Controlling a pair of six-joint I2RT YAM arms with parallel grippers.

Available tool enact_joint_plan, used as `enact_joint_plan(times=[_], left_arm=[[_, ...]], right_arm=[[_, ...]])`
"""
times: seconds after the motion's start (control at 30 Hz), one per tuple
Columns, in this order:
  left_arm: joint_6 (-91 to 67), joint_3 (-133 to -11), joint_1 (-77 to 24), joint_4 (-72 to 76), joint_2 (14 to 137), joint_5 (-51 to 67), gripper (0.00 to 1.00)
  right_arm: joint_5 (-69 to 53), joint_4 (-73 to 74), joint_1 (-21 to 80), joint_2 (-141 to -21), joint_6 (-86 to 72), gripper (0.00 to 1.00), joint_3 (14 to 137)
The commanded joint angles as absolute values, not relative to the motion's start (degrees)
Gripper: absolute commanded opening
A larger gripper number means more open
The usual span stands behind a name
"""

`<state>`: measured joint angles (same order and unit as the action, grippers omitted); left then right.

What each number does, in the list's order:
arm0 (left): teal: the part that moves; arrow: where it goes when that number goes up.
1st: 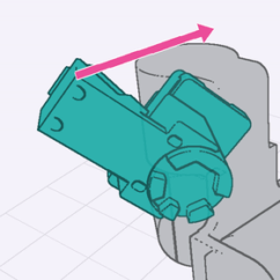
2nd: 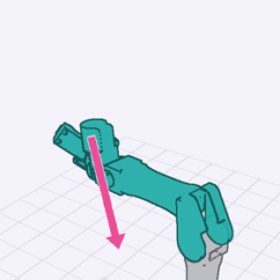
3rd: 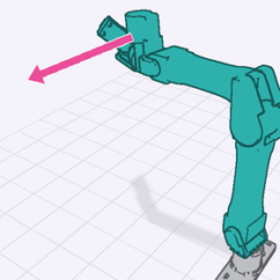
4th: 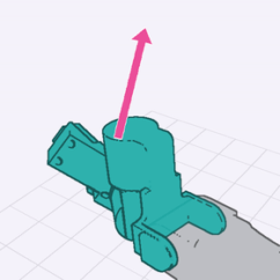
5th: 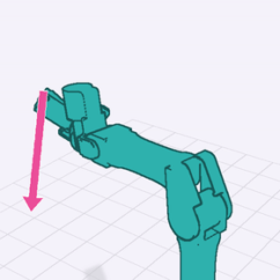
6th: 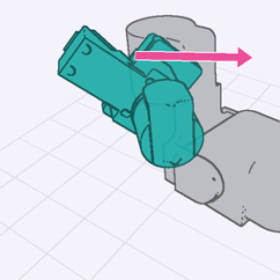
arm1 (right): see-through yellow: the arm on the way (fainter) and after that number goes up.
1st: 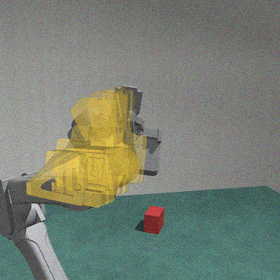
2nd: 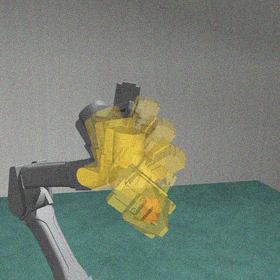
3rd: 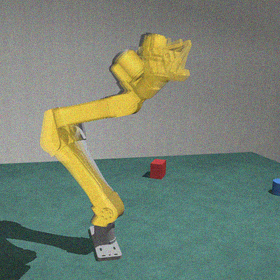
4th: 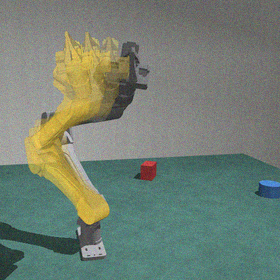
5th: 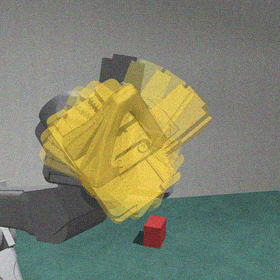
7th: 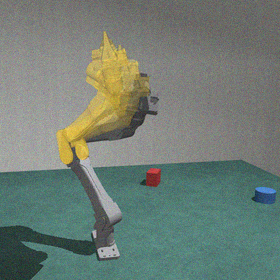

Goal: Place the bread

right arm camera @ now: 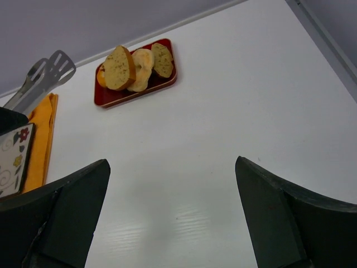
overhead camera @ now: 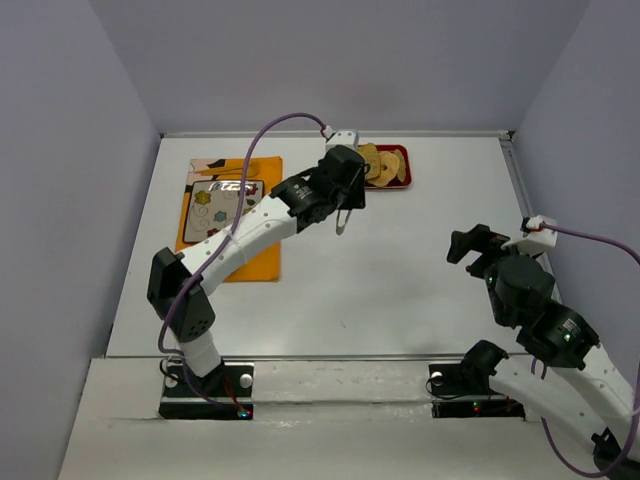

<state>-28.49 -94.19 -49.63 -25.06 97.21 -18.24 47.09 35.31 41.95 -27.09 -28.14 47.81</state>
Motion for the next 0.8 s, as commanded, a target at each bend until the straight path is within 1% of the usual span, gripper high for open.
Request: enact_joint_plan(times=[0.0, 0.17, 0.23, 0.3, 0.37, 0.4, 0.6, 0.77], left_arm=[[-24.3, -92.8, -43.4, -22.1, 98.4, -7.9, 0.56], [-21.8, -93.1, -36.0, -16.7, 100.1, 5.6, 0.57], [-21.3, -94.7, -33.3, -16.3, 103.2, 10.2, 0.57], [-20.2, -96.7, -31.9, -16.3, 105.0, 15.4, 0.56], [-20.1, -97.6, -30.8, -16.1, 106.8, 18.0, 0.56], [-19.2, -98.5, -29.8, -15.7, 108.6, 21.7, 0.56], [-20.8, -101.2, -26.5, -15.9, 114.7, 29.4, 0.56], [-21.5, -100.2, -25.5, -15.8, 114.9, 28.0, 0.57]], right_arm=[[50.2, 32.2, 41.7, -27.9, -27.6, 1.0, 47.8], [51.5, 32.1, 41.7, -30.7, -27.2, 1.0, 47.7], [52.6, 32.0, 41.7, -32.6, -27.7, 1.0, 48.0], [53.5, 31.9, 41.7, -34.1, -28.2, 1.0, 48.3], [53.6, 31.9, 41.7, -35.0, -28.6, 1.0, 48.5], [53.7, 31.7, 41.7, -35.9, -28.7, 1.0, 48.5], [54.9, 31.8, 41.7, -37.0, -29.7, 1.0, 49.0], [55.4, 31.7, 41.7, -36.6, -30.0, 1.0, 49.2]])
